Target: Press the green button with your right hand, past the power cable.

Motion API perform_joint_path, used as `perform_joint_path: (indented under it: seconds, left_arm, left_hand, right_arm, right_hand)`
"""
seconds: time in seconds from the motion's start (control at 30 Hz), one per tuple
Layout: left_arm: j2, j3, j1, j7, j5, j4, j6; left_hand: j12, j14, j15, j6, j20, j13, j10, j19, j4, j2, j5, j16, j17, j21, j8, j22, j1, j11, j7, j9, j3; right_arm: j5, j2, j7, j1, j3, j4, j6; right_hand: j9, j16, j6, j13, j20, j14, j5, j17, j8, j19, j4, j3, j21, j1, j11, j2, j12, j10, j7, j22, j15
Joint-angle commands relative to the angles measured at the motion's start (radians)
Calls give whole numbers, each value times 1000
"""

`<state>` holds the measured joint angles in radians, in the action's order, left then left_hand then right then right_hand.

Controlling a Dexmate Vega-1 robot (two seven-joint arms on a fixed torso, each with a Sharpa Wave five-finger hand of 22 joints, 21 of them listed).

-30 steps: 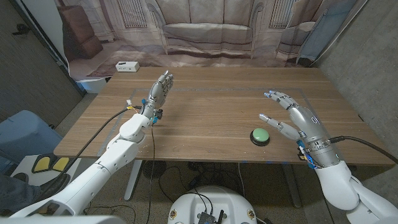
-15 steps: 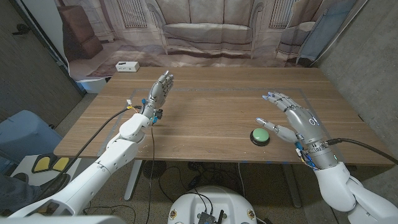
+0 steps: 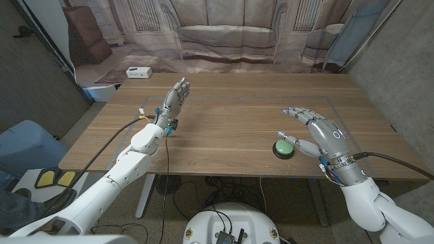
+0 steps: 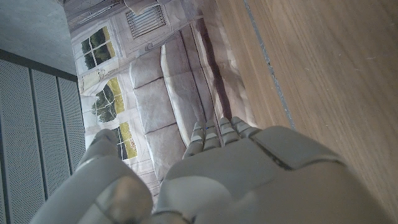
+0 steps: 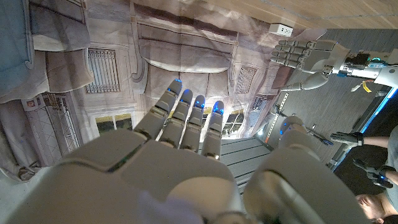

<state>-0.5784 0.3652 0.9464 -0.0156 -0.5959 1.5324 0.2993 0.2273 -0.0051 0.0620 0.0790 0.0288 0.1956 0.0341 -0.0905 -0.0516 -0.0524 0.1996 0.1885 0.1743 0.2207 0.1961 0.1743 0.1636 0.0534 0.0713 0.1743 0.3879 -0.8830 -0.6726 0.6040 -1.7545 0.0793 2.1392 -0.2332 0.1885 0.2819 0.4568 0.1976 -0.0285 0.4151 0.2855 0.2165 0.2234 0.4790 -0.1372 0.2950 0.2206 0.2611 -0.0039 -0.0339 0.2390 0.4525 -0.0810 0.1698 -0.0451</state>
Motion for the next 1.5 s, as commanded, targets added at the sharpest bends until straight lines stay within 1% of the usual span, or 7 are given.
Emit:
perform_joint_path:
  seconds: [0.03,0.27,0.47,0.63,1.03,1.23,1.5]
  left_arm:
    - [-8,-4,3,-11,4,17,-9]
    - [-11,-8,9,-15,3,24,-7]
    - [-10,-10,15,-17,0,27,-5]
    - [-13,-12,17,-17,0,32,-7]
    - [-19,-17,24,-17,0,43,-4]
    - [-21,-17,25,-14,0,47,-4]
    - [-22,-16,24,-16,0,48,-10]
  left_hand:
    - [-2,3,-1,7,9,1,7,-3,-7,9,-2,2,3,-5,4,4,7,0,1,6,5]
    - [-3,3,-1,9,10,1,6,-3,-8,13,-3,1,3,-6,3,4,10,1,2,6,7]
    - [-5,1,1,9,11,1,3,-3,-9,17,-3,0,2,-7,2,4,13,0,2,6,8]
    - [-5,0,1,9,12,1,4,-3,-10,20,-4,-1,2,-9,1,4,14,0,1,6,9]
    - [-6,0,1,10,13,1,3,-4,-11,23,-5,-1,2,-10,0,4,16,1,2,6,10]
    - [-6,1,0,11,14,1,4,-4,-13,25,-5,-1,2,-11,0,4,18,0,2,6,10]
    - [-6,2,1,12,14,1,5,-3,-14,27,-6,-1,2,-12,-1,5,20,1,2,6,11]
  right_arm:
    - [7,-74,-13,9,-37,-8,64]
    - [7,-109,-25,14,-57,-8,97]
    - [6,-138,-43,13,-72,-7,128]
    - [19,-169,-60,-2,-68,-5,137]
    - [40,-199,-93,-17,-70,0,173]
    - [54,-211,-106,-15,-80,-6,181]
    - [71,-228,-138,-18,-86,-3,205]
  right_hand:
    - [3,5,37,4,1,12,9,0,13,18,-2,6,5,9,8,5,15,40,12,4,-10]
    - [3,-8,50,4,-2,-7,9,-3,14,19,-4,11,1,17,10,10,14,52,15,4,-8]
    - [3,-31,27,3,-3,-41,8,-8,-3,5,-7,20,-11,30,12,17,-10,14,-1,3,-8]
    - [2,-39,17,3,-2,-54,8,-8,-9,-1,-7,22,-15,32,9,19,-16,4,-2,3,-5]
    - [2,-34,-22,1,-5,-27,6,-10,-26,15,-6,30,-13,40,-8,29,-24,0,-8,3,-15]
    - [2,-31,-13,1,-7,-11,4,-10,-22,32,-6,32,-9,42,-5,32,-25,4,-5,3,-13]
    - [2,-33,-3,1,-7,-8,3,-10,-19,32,-6,34,-10,43,-3,33,-24,10,-3,3,-12]
